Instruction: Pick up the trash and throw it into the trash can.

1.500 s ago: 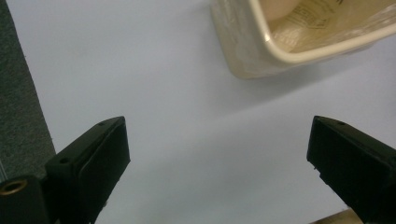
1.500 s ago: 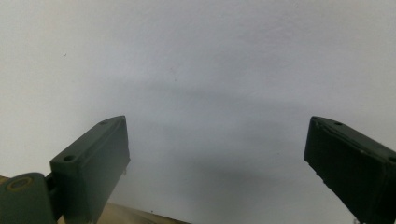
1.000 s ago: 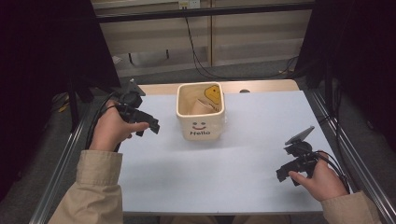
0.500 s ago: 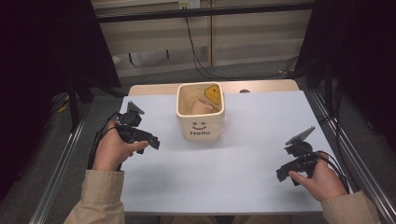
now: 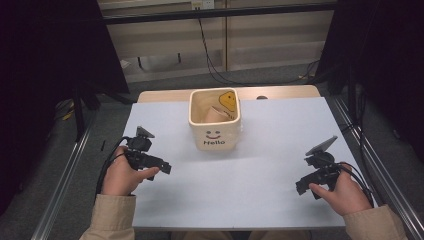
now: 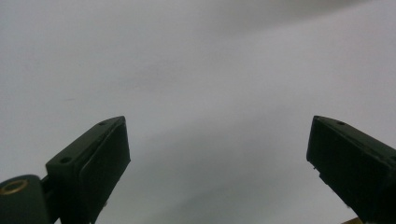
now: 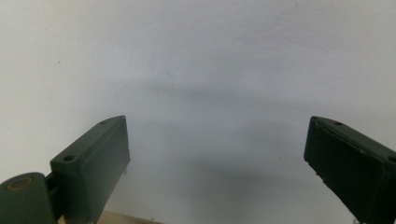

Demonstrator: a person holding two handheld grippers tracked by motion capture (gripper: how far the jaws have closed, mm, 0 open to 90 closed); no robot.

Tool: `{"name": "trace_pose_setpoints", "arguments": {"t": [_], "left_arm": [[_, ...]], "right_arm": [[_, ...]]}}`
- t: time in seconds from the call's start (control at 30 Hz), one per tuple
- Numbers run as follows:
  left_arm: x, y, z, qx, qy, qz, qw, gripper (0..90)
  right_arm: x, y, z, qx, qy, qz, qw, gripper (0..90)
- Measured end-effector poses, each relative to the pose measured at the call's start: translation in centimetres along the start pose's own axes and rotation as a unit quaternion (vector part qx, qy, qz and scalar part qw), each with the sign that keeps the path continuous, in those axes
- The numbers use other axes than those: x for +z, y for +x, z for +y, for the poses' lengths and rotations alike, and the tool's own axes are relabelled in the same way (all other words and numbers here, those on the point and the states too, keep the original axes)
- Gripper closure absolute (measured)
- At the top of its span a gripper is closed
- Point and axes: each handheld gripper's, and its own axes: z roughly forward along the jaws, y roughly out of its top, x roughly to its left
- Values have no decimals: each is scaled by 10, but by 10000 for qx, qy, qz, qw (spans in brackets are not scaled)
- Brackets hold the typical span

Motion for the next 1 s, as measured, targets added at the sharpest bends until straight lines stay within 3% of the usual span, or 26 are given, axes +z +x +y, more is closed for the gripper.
{"name": "trace_pose_setpoints", "arguments": {"t": [0.27,0.3,0.4,0.47,0.63,0.77,0.93,0.97,1.0], "left_arm": [[12,1,-14,56,146,12,9999,58],[13,0,-16,-54,196,-29,9998,58],[17,2,-21,-58,326,9,9995,58],[20,4,-24,-106,293,121,9994,58],[25,10,-33,-327,327,155,9988,58],[27,16,-38,-273,407,291,9984,58],[33,18,-47,-372,332,253,9984,58],[33,20,-47,-260,424,247,9985,58],[34,19,-48,-336,368,240,9985,58]], "right_arm": [[0,1,-1,21,16,-2,10000,67],[1,1,-1,19,28,15,10000,67],[2,1,-1,24,46,0,10000,68],[3,1,-1,9,21,22,10000,67],[2,-1,-2,32,-5,23,10000,67],[3,-1,-2,58,3,39,10000,67],[4,-1,-2,57,27,13,10000,68],[5,-1,-2,70,19,21,10000,67],[5,-1,-3,44,26,7,10000,68]]}}
